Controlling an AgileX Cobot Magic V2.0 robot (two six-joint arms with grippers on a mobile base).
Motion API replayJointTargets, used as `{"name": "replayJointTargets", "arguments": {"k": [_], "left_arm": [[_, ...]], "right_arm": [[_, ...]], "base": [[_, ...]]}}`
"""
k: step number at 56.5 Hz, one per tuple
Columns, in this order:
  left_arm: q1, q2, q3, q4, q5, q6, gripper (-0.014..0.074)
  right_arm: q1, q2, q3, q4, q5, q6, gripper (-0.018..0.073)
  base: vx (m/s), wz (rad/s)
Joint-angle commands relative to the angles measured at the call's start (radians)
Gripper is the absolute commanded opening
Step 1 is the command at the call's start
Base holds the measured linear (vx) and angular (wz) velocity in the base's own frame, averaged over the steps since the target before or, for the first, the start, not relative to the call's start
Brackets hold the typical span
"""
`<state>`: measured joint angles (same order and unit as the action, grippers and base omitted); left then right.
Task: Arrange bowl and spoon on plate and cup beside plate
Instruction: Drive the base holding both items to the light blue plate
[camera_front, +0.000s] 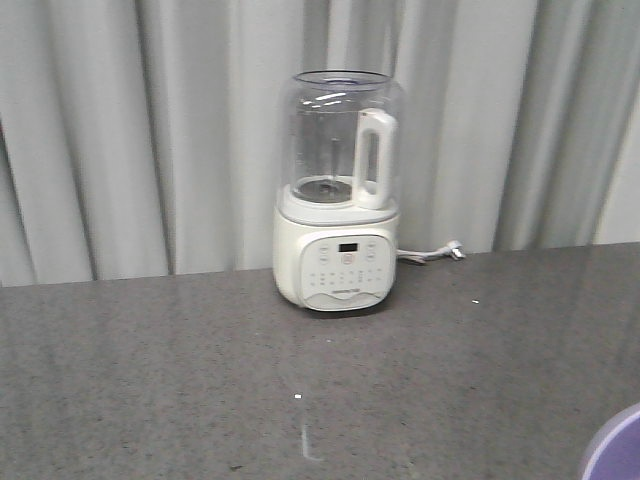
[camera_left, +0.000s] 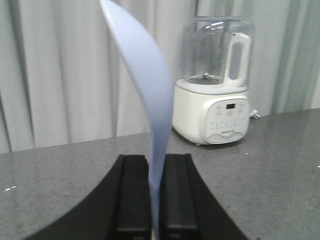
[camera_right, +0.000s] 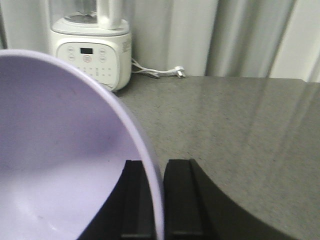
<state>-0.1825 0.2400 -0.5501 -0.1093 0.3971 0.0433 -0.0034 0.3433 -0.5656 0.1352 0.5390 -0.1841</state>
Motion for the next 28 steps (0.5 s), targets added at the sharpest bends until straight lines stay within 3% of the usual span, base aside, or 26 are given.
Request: {"name": "replayJointTargets", "arguments": {"k": [1, 28], "left_arm": [[-0.003, 0.011, -0.026, -0.006, -0.085, 0.0, 0.0003], [-0.003, 0.011, -0.026, -0.006, -0.085, 0.0, 0.0003]], "right_arm": [[-0.003, 0.013, -0.028, 0.002, -0.088, 0.001, -0.0008], [-0.003, 0.013, -0.028, 0.002, -0.088, 0.001, -0.0008]], "base": [[-0.13, -0.59], [-0.16, -0.62]]}}
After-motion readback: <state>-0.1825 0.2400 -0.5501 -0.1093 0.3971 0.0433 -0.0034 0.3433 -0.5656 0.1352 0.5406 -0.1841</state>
